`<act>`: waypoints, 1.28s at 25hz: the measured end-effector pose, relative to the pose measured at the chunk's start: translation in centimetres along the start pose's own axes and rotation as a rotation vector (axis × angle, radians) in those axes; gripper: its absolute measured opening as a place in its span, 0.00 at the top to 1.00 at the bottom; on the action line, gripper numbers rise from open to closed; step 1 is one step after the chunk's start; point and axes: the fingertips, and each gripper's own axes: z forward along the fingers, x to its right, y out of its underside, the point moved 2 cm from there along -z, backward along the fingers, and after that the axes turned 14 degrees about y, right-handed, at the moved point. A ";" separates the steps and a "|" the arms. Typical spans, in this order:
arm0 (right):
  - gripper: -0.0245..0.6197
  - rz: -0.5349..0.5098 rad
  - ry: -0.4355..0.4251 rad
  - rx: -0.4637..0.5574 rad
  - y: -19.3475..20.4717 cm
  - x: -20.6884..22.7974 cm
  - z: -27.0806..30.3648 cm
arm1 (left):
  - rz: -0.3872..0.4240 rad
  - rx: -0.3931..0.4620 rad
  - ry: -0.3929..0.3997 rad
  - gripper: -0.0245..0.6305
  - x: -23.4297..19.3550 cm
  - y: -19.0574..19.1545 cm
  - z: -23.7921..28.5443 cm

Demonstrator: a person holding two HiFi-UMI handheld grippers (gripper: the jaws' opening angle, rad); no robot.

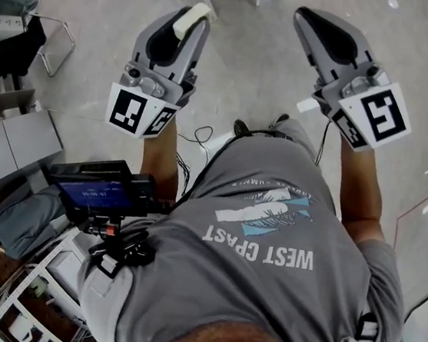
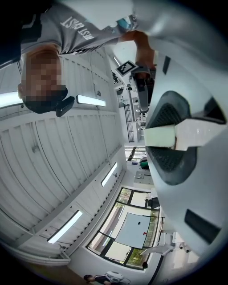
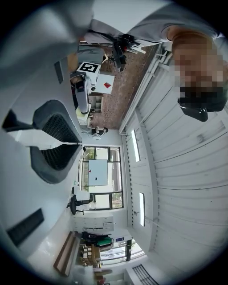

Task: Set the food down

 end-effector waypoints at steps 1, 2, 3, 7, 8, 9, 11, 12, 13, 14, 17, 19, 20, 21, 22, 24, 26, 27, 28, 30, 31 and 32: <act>0.94 -0.003 -0.010 0.003 -0.2 -0.7 0.5 | 0.004 0.001 -0.012 0.80 -0.4 -0.2 -0.8; 0.94 -0.005 -0.018 0.005 -0.3 -1.4 0.9 | 0.009 0.001 -0.022 0.80 -0.7 -0.4 -1.6; 0.94 -0.005 -0.025 0.007 -0.4 -2.0 1.4 | 0.013 0.002 -0.031 0.80 -1.1 -0.6 -2.3; 0.94 0.001 -0.057 0.015 -0.2 -2.6 3.9 | 0.030 -0.003 -0.070 0.80 -2.8 -0.7 -3.8; 0.94 0.004 -0.067 0.017 -0.4 -2.6 4.6 | 0.034 -0.006 -0.082 0.80 -3.5 -0.9 -4.0; 0.94 0.007 -0.078 0.020 -0.7 -2.6 5.4 | 0.039 -0.009 -0.095 0.80 -4.2 -1.2 -4.1; 0.94 0.012 -0.099 0.022 -1.3 -2.4 7.0 | 0.047 -0.015 -0.121 0.80 -5.6 -1.9 -4.2; 0.94 0.016 -0.108 0.021 -1.3 -2.3 7.8 | 0.048 -0.019 -0.132 0.80 -6.2 -2.0 -4.3; 0.94 0.020 -0.117 0.020 -1.3 -2.2 8.6 | 0.050 -0.023 -0.142 0.80 -6.7 -2.1 -4.4; 0.94 0.026 -0.127 0.022 -1.2 -2.0 9.5 | 0.053 -0.028 -0.151 0.80 -7.3 -2.0 -4.4; 0.94 0.041 -0.160 0.028 -1.1 -1.2 11.7 | 0.066 -0.044 -0.182 0.80 -9.1 -1.7 -3.9; 0.94 0.045 -0.183 0.029 -1.3 -0.7 12.9 | 0.069 -0.047 -0.200 0.80 -10.2 -1.8 -3.4; 0.94 0.044 -0.194 0.031 -1.6 -0.5 13.7 | 0.074 -0.047 -0.206 0.80 -10.7 -2.0 -3.2; 0.94 0.041 -0.204 0.033 -2.0 -0.5 14.6 | 0.081 -0.047 -0.213 0.80 -11.4 -2.4 -3.1; 0.94 0.039 -0.215 0.035 -2.2 -0.4 15.7 | 0.086 -0.049 -0.221 0.80 -12.1 -2.6 -3.1; 0.94 0.041 -0.235 0.037 -2.4 -0.3 18.0 | 0.092 -0.054 -0.238 0.80 -13.9 -2.7 -3.1; 0.94 0.054 -0.248 0.036 -2.0 -0.6 19.2 | 0.092 -0.062 -0.247 0.80 -14.9 -2.4 -3.3; 0.94 0.060 -0.252 0.033 -1.7 -0.9 19.3 | 0.092 -0.067 -0.247 0.80 -15.1 -2.2 -3.5; 0.94 0.064 -0.253 0.031 -1.3 -1.3 19.3 | 0.092 -0.070 -0.245 0.80 -15.1 -2.1 -3.8; 0.94 0.066 -0.244 0.023 -0.6 -1.9 19.5 | 0.088 -0.072 -0.237 0.80 -15.5 -1.8 -4.7; 0.94 0.066 -0.233 0.019 -0.3 -2.1 20.0 | 0.083 -0.071 -0.232 0.80 -15.9 -1.6 -5.0; 0.94 0.067 -0.219 0.015 -0.1 -2.2 20.8 | 0.076 -0.071 -0.226 0.80 -16.7 -1.3 -5.3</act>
